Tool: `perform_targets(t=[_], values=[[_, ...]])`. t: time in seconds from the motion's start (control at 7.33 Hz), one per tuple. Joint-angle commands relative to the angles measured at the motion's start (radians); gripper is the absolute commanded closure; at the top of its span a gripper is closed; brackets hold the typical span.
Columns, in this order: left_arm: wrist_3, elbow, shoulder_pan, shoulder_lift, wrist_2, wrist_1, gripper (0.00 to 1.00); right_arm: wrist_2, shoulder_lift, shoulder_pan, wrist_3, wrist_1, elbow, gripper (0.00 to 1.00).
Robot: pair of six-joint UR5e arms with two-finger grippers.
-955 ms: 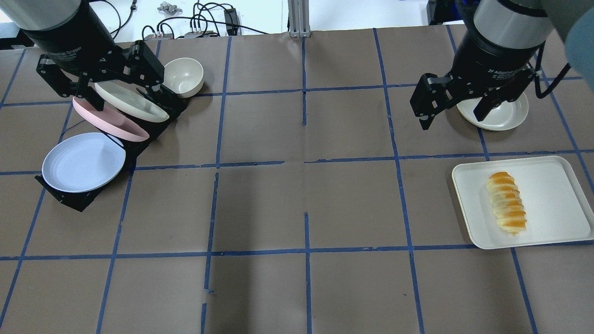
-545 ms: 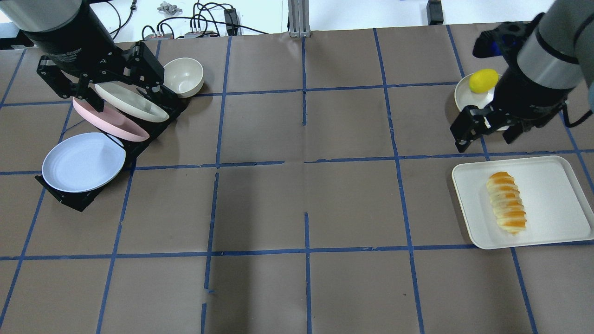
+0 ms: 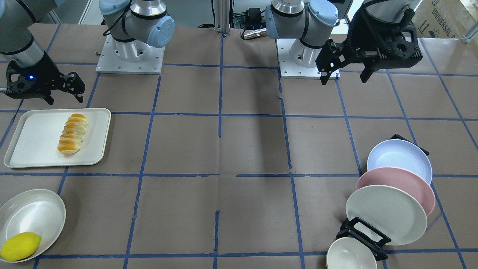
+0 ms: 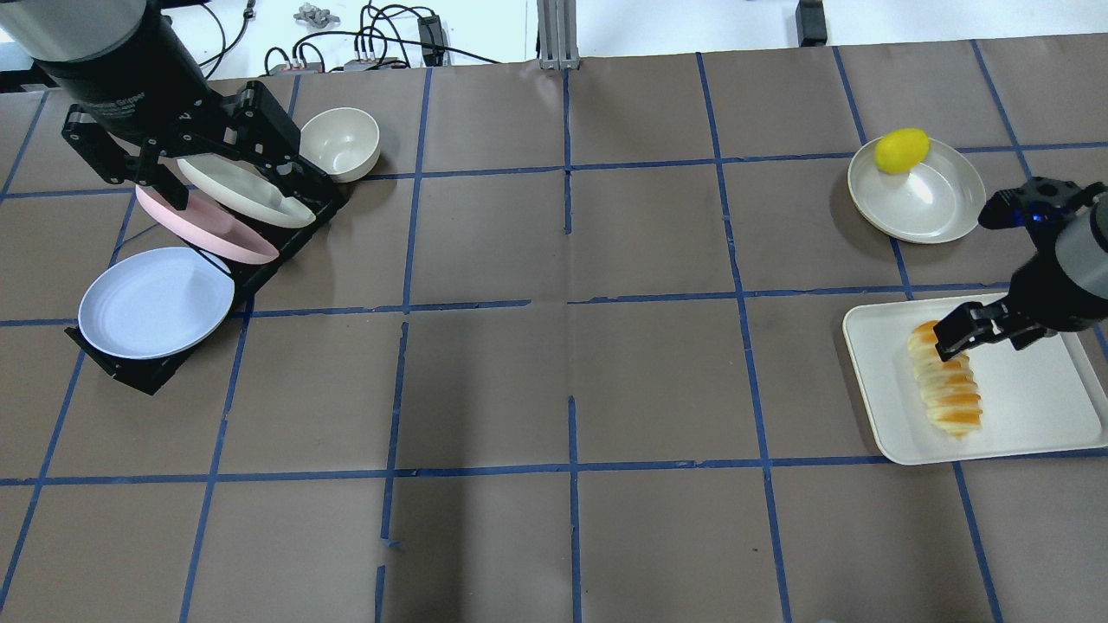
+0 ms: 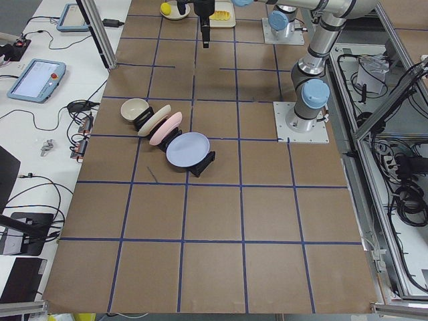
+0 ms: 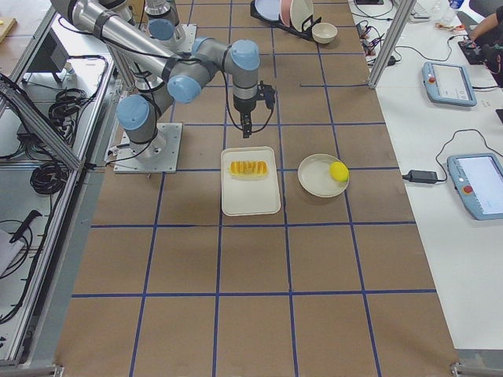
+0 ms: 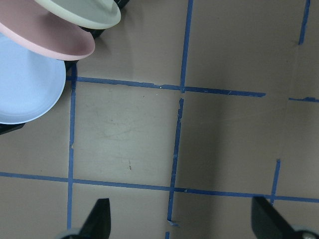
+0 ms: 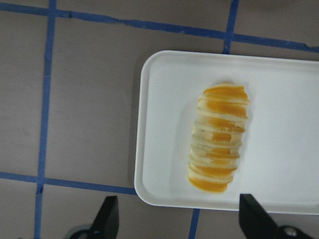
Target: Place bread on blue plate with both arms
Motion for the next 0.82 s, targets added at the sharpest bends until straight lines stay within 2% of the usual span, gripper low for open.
perform_targets(t=[0.0, 0.27, 0.68], values=[[0.091, -0.005, 0.087, -0.003, 0.002, -0.002, 0.0, -0.005, 0.011, -0.069, -0.017, -0.098, 0.08, 0.16], [0.227, -0.011, 0.265, -0.021, 0.002, -0.005, 0.0, -0.013, 0.092, -0.075, -0.023, -0.227, 0.103, 0.16], [0.424, 0.02, 0.46, -0.156, 0.005, 0.0, 0.0, 0.001, 0.256, -0.08, -0.018, -0.385, 0.102, 0.16]])
